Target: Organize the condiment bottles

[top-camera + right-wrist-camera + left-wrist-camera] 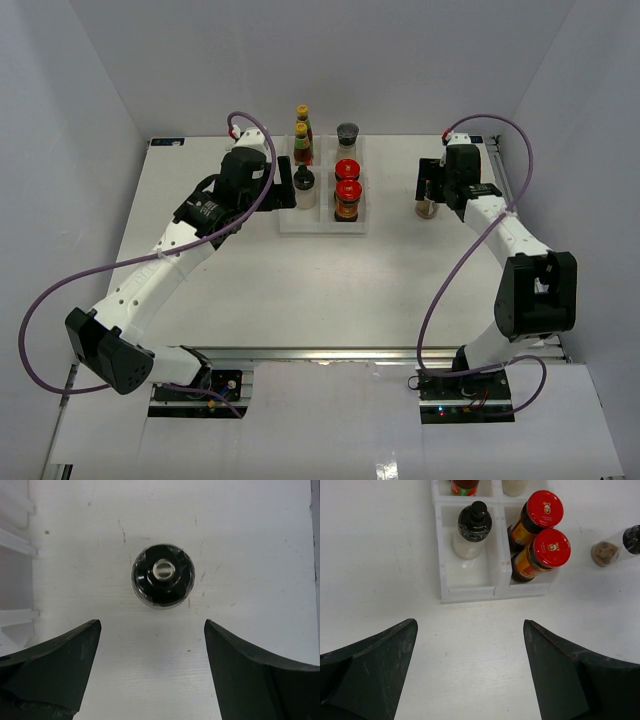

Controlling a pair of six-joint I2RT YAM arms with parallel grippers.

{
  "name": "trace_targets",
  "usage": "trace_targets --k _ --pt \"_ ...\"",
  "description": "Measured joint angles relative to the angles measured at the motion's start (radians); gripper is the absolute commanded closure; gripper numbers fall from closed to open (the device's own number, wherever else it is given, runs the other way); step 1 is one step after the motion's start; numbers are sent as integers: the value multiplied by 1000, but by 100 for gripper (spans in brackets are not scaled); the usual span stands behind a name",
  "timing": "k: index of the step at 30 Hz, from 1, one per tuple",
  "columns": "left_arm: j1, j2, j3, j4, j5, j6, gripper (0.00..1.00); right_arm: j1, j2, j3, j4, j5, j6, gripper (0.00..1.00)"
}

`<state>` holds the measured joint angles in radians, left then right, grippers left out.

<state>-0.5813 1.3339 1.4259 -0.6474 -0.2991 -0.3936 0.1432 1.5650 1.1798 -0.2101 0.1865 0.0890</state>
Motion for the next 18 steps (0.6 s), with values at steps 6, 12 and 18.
trace_targets --k 6,12,18 --pt "11 -1 -37 11 1 0 2 -14 115 127 -11 -2 -31 10" --pt "22 -6 -38 30 2 11 2 -38 191 202 -25 -25 -41 10" --pt "35 -5 -46 48 9 19 2 -41 246 214 -28 -52 -44 7"
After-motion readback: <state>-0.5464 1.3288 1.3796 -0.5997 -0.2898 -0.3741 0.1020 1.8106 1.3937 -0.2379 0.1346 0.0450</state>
